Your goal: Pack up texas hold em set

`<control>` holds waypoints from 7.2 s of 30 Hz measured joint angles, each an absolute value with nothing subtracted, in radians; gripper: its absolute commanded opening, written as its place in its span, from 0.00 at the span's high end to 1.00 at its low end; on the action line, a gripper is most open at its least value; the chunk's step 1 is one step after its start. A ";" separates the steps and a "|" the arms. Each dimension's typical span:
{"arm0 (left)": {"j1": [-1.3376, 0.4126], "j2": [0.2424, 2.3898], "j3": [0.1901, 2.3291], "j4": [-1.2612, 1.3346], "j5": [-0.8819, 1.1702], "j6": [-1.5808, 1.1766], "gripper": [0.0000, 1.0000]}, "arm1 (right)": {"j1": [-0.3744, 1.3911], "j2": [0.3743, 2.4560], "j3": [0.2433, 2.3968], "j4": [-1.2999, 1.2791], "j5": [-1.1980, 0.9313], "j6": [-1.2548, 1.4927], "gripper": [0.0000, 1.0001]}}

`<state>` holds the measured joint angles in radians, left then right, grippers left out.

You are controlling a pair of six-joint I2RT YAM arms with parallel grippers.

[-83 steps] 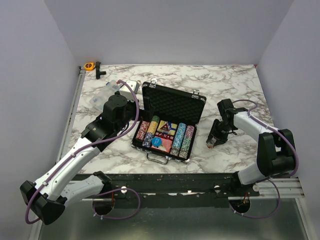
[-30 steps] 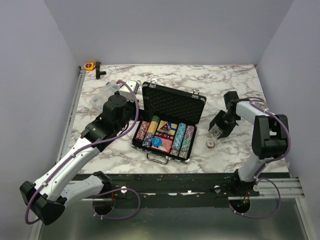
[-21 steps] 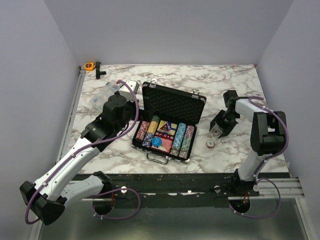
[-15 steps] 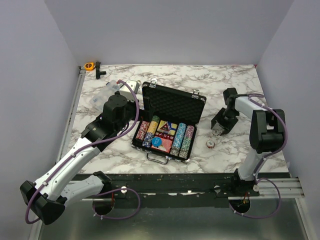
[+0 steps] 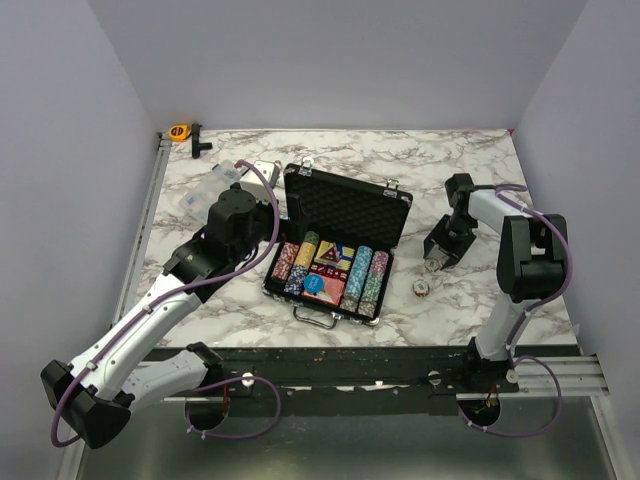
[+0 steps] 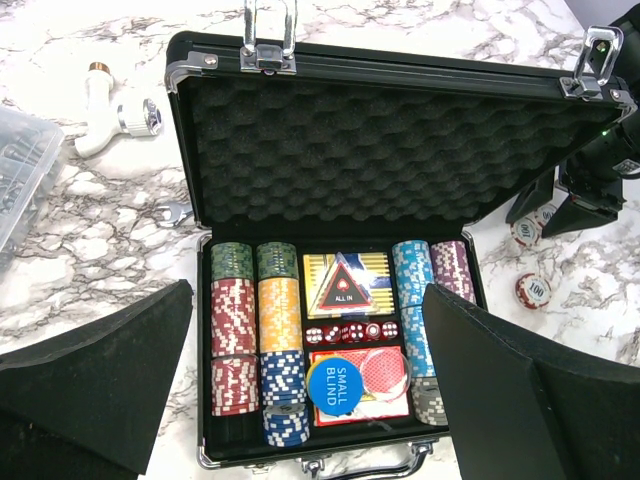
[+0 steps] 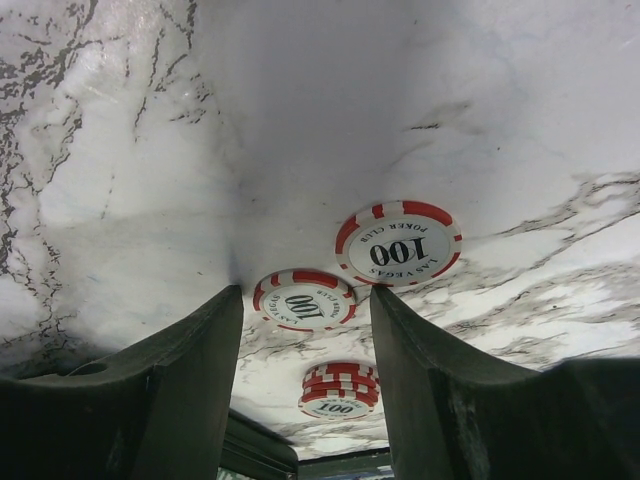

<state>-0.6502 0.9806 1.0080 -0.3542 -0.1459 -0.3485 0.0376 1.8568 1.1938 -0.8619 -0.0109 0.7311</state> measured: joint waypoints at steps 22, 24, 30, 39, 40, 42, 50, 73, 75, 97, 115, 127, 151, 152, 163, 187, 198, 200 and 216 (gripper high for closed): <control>-0.650 0.981 1.013 -0.363 -0.146 -0.348 0.03 | 0.093 1.905 1.249 -0.907 0.018 0.710 0.64; -0.650 0.981 1.016 -0.364 -0.146 -0.348 0.03 | 0.094 1.905 1.248 -0.906 0.020 0.710 0.68; -0.650 0.980 1.020 -0.365 -0.146 -0.348 0.03 | 0.097 1.872 1.211 -0.874 0.026 0.717 0.82; -0.650 0.980 1.020 -0.365 -0.146 -0.348 0.03 | 0.104 1.806 1.143 -0.804 0.034 0.705 0.89; -0.650 0.980 1.020 -0.365 -0.146 -0.348 0.03 | 0.104 1.805 1.142 -0.804 0.033 0.702 0.89; -0.650 0.980 1.020 -0.365 -0.146 -0.348 0.03 | 0.104 1.804 1.141 -0.804 0.033 0.694 0.90; -0.650 0.980 1.020 -0.365 -0.146 -0.348 0.03 | 0.104 1.790 1.141 -0.813 0.035 0.670 0.90; -0.650 0.981 1.020 -0.365 -0.144 -0.349 0.03 | 0.120 1.597 1.045 -0.869 -0.005 0.584 0.90; -0.650 0.981 1.020 -0.365 -0.144 -0.350 0.03 | 0.141 1.584 1.042 -0.872 -0.005 0.582 0.90; -0.650 0.981 1.020 -0.365 -0.139 -0.353 0.03 | 0.255 1.567 0.967 -0.875 -0.013 0.612 0.83; -0.650 0.981 1.020 -0.365 -0.139 -0.353 0.03 | 0.257 1.575 0.968 -0.861 -0.013 0.625 0.37; -0.650 0.981 1.020 -0.365 -0.139 -0.353 0.03 | 0.213 1.565 1.001 -0.862 0.029 0.625 0.30; -0.650 0.982 1.020 -0.365 -0.139 -0.352 0.02 | -0.071 1.816 1.160 -0.809 0.028 0.555 0.37; -0.650 0.983 1.020 -0.365 -0.139 -0.352 0.02 | -0.071 1.820 1.164 -0.809 0.026 0.553 0.37; -0.650 0.986 1.020 -0.365 -0.139 -0.352 0.03 | -0.071 1.822 1.179 -0.807 -0.005 0.543 0.37; -0.650 0.986 1.020 -0.365 -0.139 -0.352 0.03 | -0.031 1.873 1.224 -0.847 0.016 0.533 0.45; -0.650 0.986 1.020 -0.365 -0.139 -0.352 0.03 | -0.019 1.920 1.280 -0.892 0.028 0.529 0.51; -0.650 0.986 1.020 -0.365 -0.139 -0.352 0.03 | -0.016 1.926 1.288 -0.896 0.026 0.529 0.55; -0.650 0.986 1.020 -0.365 -0.139 -0.353 0.03 | 0.023 1.843 1.193 -0.838 0.028 0.527 0.89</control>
